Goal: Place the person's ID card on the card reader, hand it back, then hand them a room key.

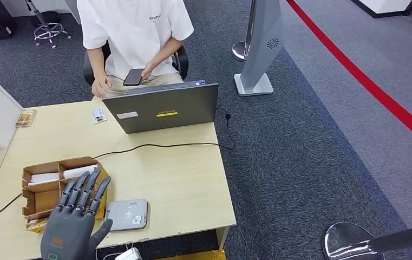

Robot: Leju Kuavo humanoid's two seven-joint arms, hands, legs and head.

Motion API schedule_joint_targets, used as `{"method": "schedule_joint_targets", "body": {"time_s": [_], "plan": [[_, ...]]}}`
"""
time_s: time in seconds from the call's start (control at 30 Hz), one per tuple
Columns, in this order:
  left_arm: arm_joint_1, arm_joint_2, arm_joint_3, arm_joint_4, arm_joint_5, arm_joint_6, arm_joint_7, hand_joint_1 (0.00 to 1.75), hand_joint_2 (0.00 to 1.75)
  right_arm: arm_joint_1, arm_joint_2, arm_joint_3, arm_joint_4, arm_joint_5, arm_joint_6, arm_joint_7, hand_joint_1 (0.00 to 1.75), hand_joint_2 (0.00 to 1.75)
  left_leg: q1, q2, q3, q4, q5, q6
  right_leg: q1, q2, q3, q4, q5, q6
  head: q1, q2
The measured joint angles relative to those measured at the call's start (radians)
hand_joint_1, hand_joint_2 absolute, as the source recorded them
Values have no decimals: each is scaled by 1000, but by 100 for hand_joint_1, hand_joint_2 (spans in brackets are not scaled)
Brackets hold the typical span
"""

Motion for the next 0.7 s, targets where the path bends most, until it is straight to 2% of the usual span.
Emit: {"method": "schedule_joint_targets", "body": {"time_s": [0.27,0.57,0.7], "plan": [[29,22,-33,0,21,5,24,0,175,1,0,0,0,-3,0,-1,0,175,0,0,0,0,0,0,0,0,1,0,0,0,0,0],[65,32,-14,2,37,-7,178,0,175,12,2,0,0,-4,-8,-3,0,175,0,0,0,0,0,0,0,0,0,0,0,0,0,0],[78,32,23,10,29,4,198,0,175,15,2,0,0,-4,-15,-3,0,175,0,0,0,0,0,0,0,0,0,0,0,0,0,0]]}}
